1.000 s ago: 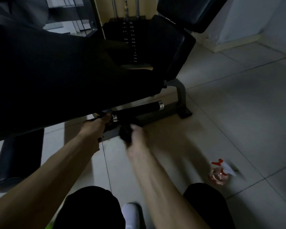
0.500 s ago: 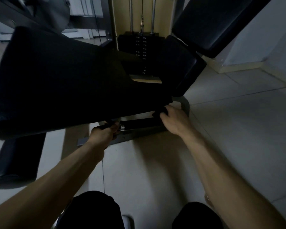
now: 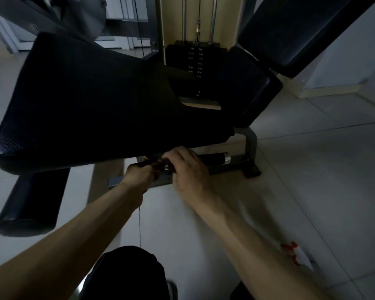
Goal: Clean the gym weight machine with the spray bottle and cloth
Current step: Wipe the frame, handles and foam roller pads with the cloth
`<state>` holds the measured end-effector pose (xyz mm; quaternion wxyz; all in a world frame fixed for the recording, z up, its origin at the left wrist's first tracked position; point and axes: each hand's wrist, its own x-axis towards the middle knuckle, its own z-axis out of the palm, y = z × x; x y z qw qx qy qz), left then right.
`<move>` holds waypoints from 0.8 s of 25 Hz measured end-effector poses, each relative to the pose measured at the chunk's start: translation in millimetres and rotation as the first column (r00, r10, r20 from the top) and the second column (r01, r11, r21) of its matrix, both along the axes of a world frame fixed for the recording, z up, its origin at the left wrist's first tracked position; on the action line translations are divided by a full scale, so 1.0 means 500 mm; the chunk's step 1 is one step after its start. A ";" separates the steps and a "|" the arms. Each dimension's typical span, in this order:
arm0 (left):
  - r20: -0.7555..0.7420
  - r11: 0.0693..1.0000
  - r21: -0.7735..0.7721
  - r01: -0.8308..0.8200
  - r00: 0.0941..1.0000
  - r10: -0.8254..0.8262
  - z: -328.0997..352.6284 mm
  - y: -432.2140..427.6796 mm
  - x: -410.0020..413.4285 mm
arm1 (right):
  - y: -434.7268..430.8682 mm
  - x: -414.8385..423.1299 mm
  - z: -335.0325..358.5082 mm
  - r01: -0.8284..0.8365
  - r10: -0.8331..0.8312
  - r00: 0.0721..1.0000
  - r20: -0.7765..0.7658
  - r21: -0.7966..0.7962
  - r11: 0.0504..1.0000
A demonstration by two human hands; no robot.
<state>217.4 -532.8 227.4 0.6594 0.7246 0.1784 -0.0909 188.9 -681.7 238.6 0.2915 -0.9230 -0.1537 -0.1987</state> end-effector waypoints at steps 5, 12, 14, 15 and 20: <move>-0.018 0.999 -0.014 0.034 0.999 -0.034 0.016 -0.002 -0.006 | -0.173 0.029 0.028 0.020 -0.038 0.991 -0.127 -0.139 0.990; -0.026 1.000 -0.004 0.031 0.999 -0.031 0.008 0.001 0.000 | -0.048 -0.014 0.003 0.118 -0.115 0.990 0.083 -0.025 0.993; -0.024 0.999 0.043 0.006 1.000 -0.005 0.003 0.001 0.004 | 0.004 -0.035 -0.042 -0.008 0.032 0.985 0.171 -0.141 0.990; -0.021 0.999 0.053 0.004 1.000 -0.003 0.003 0.001 0.004 | -0.018 -0.032 -0.058 -0.017 0.051 0.979 0.196 -0.174 0.985; -0.038 0.999 -0.010 0.030 0.999 -0.031 0.017 -0.003 -0.008 | -0.230 -0.019 -0.078 0.267 -0.214 0.943 0.257 -0.194 0.944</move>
